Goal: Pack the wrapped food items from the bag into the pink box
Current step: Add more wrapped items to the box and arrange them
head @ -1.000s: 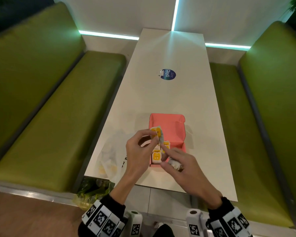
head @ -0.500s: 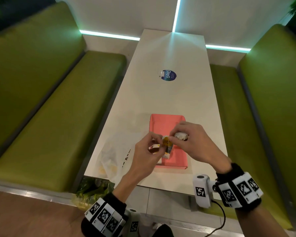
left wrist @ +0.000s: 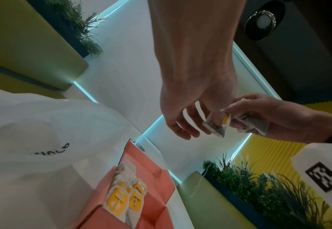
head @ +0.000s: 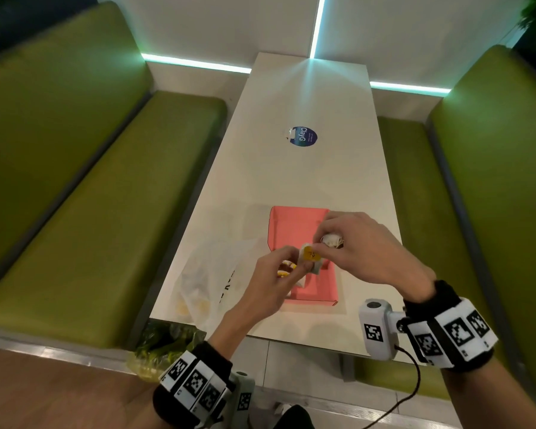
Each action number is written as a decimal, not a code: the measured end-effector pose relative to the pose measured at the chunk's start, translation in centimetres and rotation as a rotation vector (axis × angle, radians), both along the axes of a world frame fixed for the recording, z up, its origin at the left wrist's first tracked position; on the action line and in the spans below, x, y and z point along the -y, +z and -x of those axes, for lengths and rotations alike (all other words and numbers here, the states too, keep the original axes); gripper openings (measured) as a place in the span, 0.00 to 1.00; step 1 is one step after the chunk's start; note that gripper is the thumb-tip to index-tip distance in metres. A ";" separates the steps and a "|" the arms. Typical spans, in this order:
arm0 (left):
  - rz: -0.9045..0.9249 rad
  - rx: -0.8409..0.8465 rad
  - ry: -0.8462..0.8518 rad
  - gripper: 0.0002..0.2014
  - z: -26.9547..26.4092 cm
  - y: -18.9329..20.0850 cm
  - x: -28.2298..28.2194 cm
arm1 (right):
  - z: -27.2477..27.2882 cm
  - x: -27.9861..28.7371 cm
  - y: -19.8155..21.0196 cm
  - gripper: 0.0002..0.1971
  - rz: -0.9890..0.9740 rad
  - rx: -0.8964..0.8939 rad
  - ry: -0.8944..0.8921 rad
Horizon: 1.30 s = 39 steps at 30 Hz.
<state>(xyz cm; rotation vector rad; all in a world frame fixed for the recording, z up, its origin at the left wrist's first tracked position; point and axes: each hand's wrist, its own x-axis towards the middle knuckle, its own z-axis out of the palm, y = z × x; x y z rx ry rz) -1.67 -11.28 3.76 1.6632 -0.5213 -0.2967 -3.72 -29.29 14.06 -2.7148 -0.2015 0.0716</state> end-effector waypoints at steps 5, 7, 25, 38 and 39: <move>0.043 0.007 0.016 0.06 -0.2 -0.2 -0.1 | 0.5 -0.1 -0.9 0.10 -0.045 -0.030 -0.003; 0.030 0.009 0.021 0.05 0.0 -0.3 -0.1 | 0.6 0.0 -1.2 0.09 -0.024 -0.034 -0.014; -0.830 0.321 -0.135 0.17 2.8 -6.8 -1.2 | -2.2 0.2 -14.5 0.07 0.147 -0.390 -0.027; -0.924 0.405 -0.221 0.19 2.2 -8.4 -0.3 | -3.2 -0.7 -17.0 0.10 0.185 -0.256 -0.207; -0.928 0.406 -0.222 0.19 2.3 -8.6 -0.3 | -3.2 -0.7 -17.0 0.10 0.187 -0.244 -0.210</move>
